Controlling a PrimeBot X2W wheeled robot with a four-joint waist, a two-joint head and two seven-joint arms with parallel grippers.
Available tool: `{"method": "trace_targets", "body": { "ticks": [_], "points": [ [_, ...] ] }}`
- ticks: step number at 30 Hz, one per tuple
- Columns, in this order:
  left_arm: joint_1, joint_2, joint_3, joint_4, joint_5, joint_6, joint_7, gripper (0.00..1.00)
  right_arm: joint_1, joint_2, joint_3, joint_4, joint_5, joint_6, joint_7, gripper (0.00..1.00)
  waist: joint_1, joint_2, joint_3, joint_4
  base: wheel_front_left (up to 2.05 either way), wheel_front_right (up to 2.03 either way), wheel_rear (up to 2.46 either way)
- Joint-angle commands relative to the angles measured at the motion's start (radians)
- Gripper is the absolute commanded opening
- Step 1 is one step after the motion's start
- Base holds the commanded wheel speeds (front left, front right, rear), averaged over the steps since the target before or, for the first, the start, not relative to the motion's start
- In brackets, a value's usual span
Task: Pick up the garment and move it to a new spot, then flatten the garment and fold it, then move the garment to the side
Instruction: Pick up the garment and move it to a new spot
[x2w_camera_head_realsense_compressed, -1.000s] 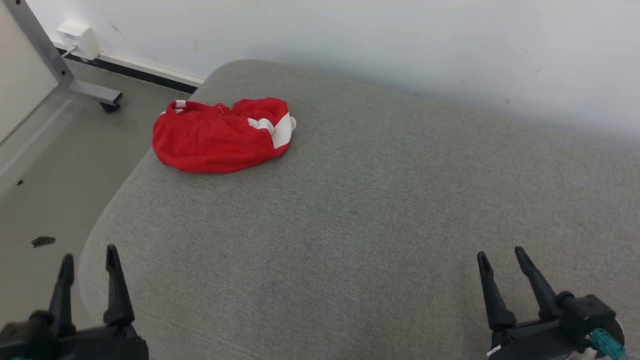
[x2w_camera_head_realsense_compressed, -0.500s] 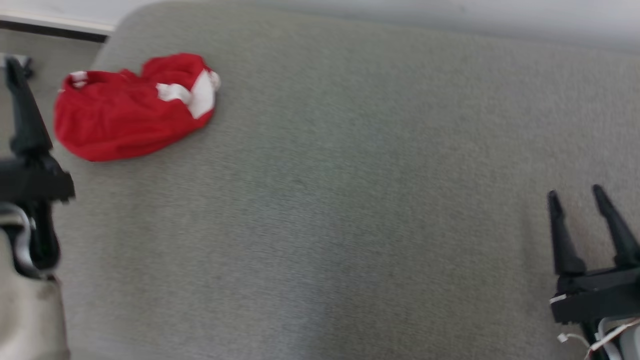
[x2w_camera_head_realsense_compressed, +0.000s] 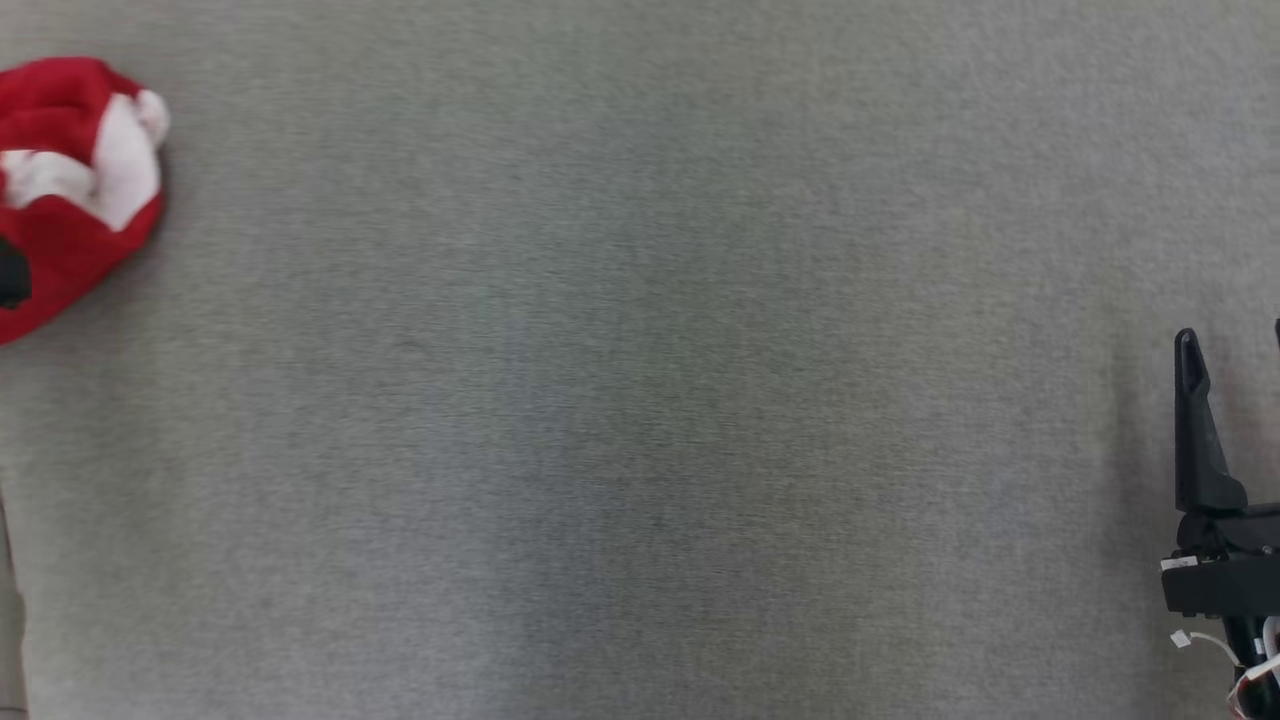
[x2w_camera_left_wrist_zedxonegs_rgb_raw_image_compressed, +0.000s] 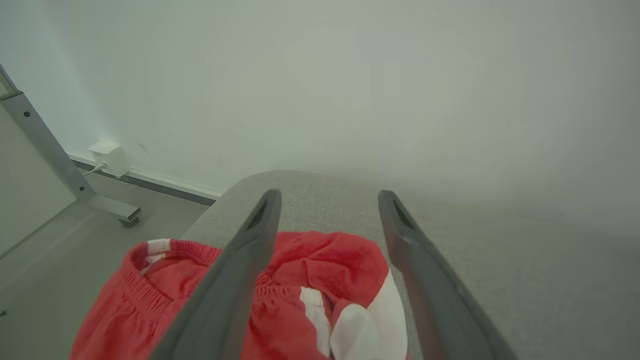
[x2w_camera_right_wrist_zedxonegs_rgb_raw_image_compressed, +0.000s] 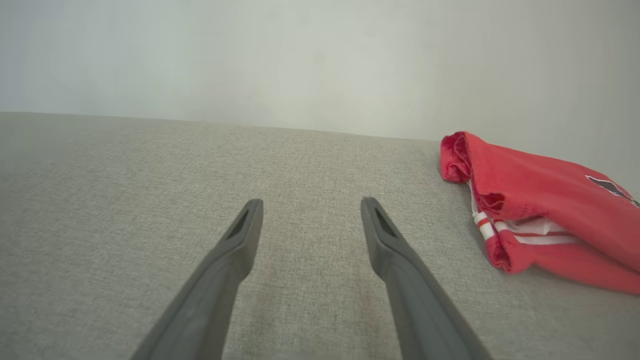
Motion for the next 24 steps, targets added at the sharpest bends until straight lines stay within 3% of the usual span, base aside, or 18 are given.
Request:
{"method": "trace_targets", "body": {
  "ticks": [1, 11, 18, 20, 21, 22, 24],
  "points": [
    [-0.02, 0.019, -0.001, 0.037, 0.001, 0.004, 0.016, 1.0, -0.012, -0.004, -0.005, -0.009, -0.007, -0.003, 0.005, 1.0, -0.0002, -0.0002, 0.057, -0.062, 0.0, 0.0, 0.0],
    [-0.085, 0.072, -0.02, 0.293, -0.038, -0.007, 0.243, 1.0, -0.019, -0.019, -0.009, -0.035, -0.016, -0.003, 0.025, 1.0, -0.0002, -0.0002, 0.048, -0.076, 0.0, 0.0, 0.0],
    [-0.088, 0.05, -0.039, 0.422, -0.064, -0.01, 0.411, 1.0, -0.016, -0.015, -0.005, -0.041, -0.019, -0.003, 0.035, 1.0, -0.0002, -0.0002, 0.031, -0.077, 0.0, 0.0, 0.0],
    [-0.087, 0.049, -0.046, 0.444, -0.068, -0.011, 0.444, 0.75, -0.016, -0.011, -0.001, -0.037, -0.019, -0.003, 0.036, 1.0, -0.0002, -0.0002, 0.025, -0.078, 0.0, 0.0, 0.0],
    [-0.088, 0.052, -0.051, 0.445, -0.065, -0.012, 0.445, 0.27, -0.017, -0.009, 0.001, -0.036, -0.019, -0.003, 0.036, 1.0, -0.0002, -0.0002, 0.022, -0.078, 0.0, 0.0, 0.0],
    [-0.089, 0.056, -0.052, 0.44, -0.065, -0.013, 0.427, 0.0, -0.018, -0.007, 0.003, -0.033, -0.018, -0.003, 0.035, 1.0, -0.0002, -0.0002, 0.018, -0.079, 0.0, 0.0, 0.0],
    [-0.09, 0.06, -0.055, 0.43, -0.06, -0.014, 0.407, 0.0, -0.02, -0.005, 0.006, -0.031, -0.017, -0.003, 0.033, 1.0, -0.0002, -0.0002, 0.014, -0.079, 0.0, 0.0, 0.0]
  ]
}}
